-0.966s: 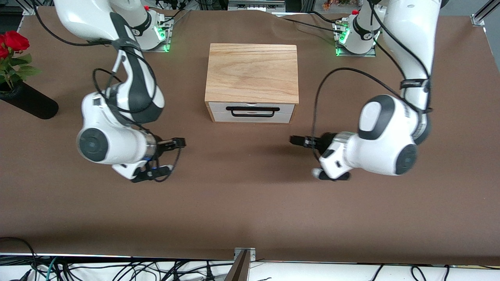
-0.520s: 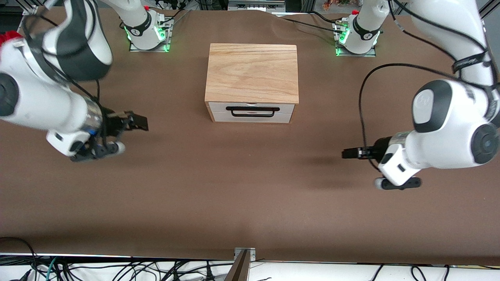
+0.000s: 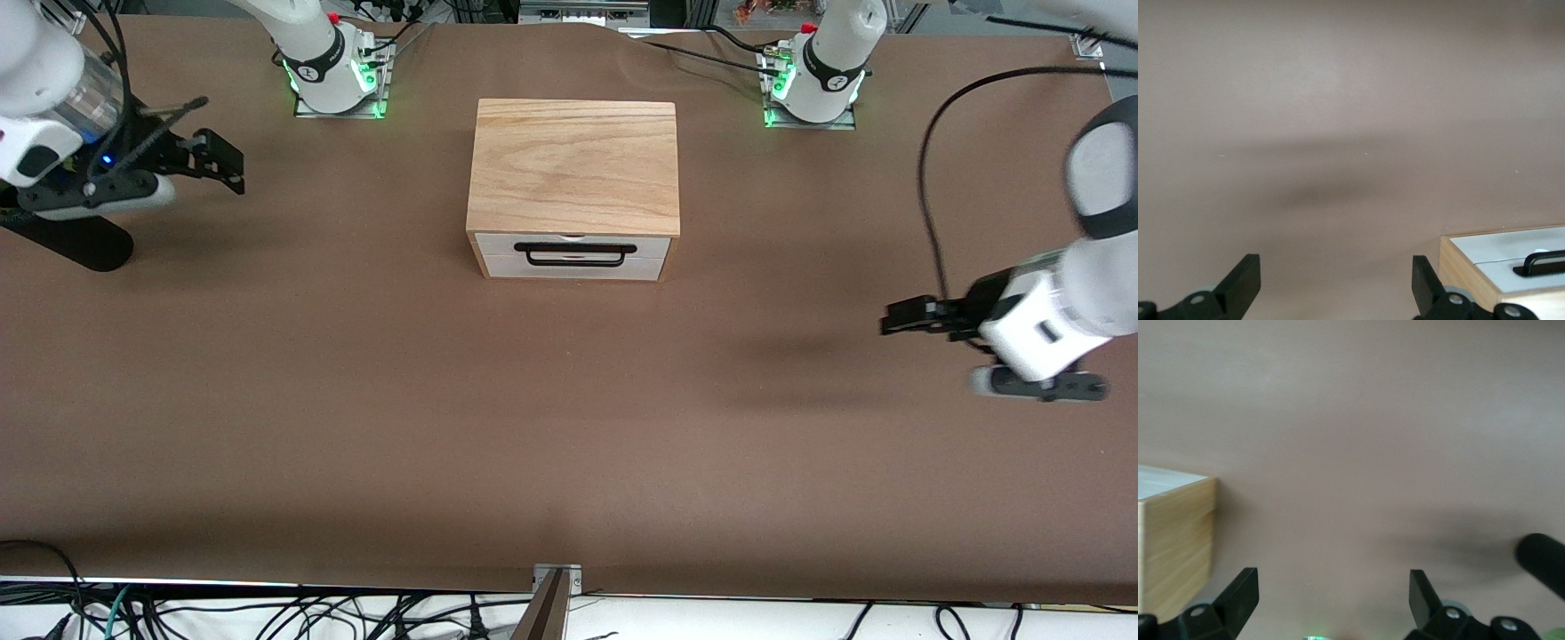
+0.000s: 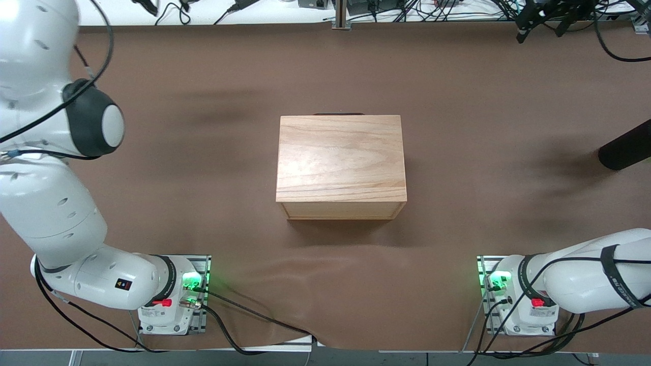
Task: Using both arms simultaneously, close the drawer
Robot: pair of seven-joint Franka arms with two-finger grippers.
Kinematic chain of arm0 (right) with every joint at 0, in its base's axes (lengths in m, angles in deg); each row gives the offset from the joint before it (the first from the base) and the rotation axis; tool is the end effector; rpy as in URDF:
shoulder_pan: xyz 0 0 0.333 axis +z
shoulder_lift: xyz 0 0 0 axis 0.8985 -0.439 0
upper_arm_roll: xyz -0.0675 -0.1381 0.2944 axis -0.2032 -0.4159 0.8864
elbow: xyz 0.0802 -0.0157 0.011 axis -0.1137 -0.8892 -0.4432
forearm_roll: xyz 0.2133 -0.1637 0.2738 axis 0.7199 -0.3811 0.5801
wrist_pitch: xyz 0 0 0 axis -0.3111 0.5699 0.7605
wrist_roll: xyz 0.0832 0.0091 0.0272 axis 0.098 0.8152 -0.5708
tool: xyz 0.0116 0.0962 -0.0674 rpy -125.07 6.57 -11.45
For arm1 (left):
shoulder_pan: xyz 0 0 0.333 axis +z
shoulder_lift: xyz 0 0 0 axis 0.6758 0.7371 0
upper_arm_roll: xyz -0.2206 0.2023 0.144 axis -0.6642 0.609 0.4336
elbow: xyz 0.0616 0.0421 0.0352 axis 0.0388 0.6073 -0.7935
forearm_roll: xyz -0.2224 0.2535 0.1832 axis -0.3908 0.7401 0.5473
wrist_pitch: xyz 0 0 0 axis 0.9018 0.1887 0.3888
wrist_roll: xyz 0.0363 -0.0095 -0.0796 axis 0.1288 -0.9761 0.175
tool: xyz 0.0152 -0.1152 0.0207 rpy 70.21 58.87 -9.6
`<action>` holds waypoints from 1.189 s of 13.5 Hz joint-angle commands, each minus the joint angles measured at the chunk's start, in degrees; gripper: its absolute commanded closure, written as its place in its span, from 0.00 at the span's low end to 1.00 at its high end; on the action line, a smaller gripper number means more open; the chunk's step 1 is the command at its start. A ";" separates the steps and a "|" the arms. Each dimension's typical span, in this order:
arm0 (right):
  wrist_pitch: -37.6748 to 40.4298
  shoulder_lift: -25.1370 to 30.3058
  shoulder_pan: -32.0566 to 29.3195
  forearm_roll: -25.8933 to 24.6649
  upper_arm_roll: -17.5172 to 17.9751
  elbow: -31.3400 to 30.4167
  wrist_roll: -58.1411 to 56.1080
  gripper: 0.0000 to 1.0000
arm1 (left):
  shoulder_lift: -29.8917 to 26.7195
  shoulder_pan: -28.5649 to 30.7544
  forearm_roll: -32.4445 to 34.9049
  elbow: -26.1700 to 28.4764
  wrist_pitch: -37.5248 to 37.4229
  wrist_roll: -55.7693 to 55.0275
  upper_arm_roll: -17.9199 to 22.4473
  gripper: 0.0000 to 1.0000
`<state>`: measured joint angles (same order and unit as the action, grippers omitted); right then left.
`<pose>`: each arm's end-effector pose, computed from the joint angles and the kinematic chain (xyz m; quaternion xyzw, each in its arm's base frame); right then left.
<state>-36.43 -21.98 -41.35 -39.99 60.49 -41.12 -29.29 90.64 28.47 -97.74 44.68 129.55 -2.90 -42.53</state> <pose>0.5080 0.0748 0.6068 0.9963 0.0807 -0.0178 0.0253 0.6652 -0.0338 0.5628 0.9957 -0.0097 -0.0500 0.0768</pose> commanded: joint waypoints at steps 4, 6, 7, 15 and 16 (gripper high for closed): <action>-1.40 -2.51 -2.04 -0.30 0.90 1.97 1.07 0.00 | -16.83 9.38 12.92 16.29 -0.24 -7.66 -14.24 0.00; -1.40 -2.77 -5.71 1.64 2.73 1.80 1.16 0.00 | -20.52 11.58 12.76 19.47 0.28 -8.01 -14.17 0.00; -1.31 -2.95 -10.08 2.61 6.57 1.79 1.07 0.00 | -20.97 12.81 12.49 19.65 0.55 -7.23 -14.17 0.00; -1.05 -2.68 -17.69 2.62 15.75 2.67 4.15 0.00 | -27.14 9.85 11.96 28.18 1.69 -10.17 -14.43 0.00; -0.96 -2.86 -17.69 2.79 15.75 2.85 3.80 0.00 | -26.78 9.66 12.05 28.61 2.30 -10.12 -14.69 0.00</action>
<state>-38.23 -24.46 -58.00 -38.09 75.31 -39.80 -25.97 65.09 39.65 -86.22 70.98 129.82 -9.00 -56.63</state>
